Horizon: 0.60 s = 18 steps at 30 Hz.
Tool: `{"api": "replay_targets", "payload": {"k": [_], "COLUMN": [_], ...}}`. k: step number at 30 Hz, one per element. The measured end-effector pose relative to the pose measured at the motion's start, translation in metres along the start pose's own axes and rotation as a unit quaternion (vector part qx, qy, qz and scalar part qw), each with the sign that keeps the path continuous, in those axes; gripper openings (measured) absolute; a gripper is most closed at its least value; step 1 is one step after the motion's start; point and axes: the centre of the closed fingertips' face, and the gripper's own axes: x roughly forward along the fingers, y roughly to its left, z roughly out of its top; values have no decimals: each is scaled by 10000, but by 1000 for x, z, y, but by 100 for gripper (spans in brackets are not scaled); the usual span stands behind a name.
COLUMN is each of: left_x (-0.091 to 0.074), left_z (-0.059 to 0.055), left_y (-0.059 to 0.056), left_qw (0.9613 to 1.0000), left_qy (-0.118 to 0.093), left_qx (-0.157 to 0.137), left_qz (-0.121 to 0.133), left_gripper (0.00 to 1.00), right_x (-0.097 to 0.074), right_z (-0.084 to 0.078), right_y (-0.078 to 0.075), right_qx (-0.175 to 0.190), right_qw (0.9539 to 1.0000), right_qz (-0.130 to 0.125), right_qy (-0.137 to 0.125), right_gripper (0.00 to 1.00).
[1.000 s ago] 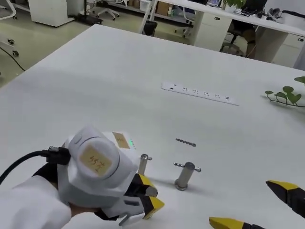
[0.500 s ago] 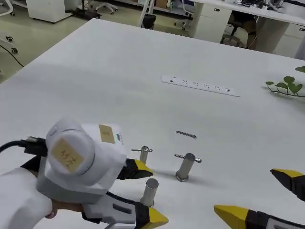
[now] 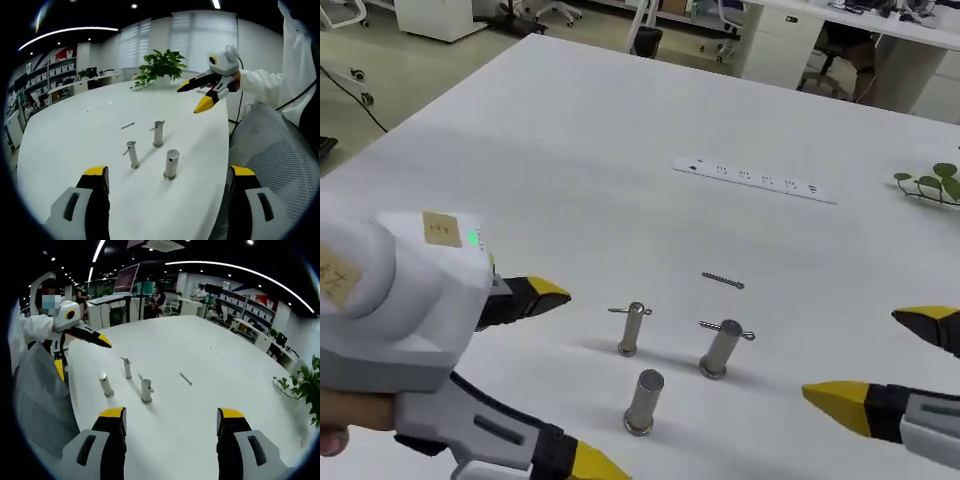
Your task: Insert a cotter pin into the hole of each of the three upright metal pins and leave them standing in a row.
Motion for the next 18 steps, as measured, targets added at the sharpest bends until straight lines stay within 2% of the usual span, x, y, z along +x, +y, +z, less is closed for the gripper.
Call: {"api": "replay_targets", "payload": {"k": [3, 4, 6, 9, 10, 12, 16, 17, 18], "left_x": [-3, -4, -6, -8, -9, -10, -14, -15, -16], "left_z": [-3, -3, -4, -3, -2, -1, 0, 1, 2], "left_y": [1, 0, -1, -3, -3, -4, -4, -4, -3], "left_qw": [9999, 9998, 9997, 9993, 9991, 9990, 9987, 9983, 9979], "left_qy": [-4, -22, -37, -116, -156, -169, -197, -244, -297], "left_qx": [-132, -183, -220, -328, -374, -378, -430, -466, -522], "left_qz": [50, 69, 84, 111, 123, 142, 213, 235, 257], "left_gripper": [99, 99, 99, 99, 99, 99, 99, 99, 99], "right_x": [6, 10, 18, 32, 39, 48, 72, 77, 82], "right_z": [2, 3, 9, 18, 19, 22, 24, 23, 23], "right_y": [-7, -14, -22, -28, -27, -29, -30, -30, -30], "right_qx": [-210, -415, -676, -768, -829, -959, -1298, -1398, -1426], "right_qw": [9995, 9985, 9968, 9954, 9937, 9916, 9833, 9802, 9790], "right_qz": [164, 190, 249, 443, 624, 714, 1021, 1117, 1161], "right_qy": [190, 292, 342, 362, 432, 501, 760, 853, 883], "right_gripper": [64, 61, 55, 47, 45, 40, 35, 34, 33]}}
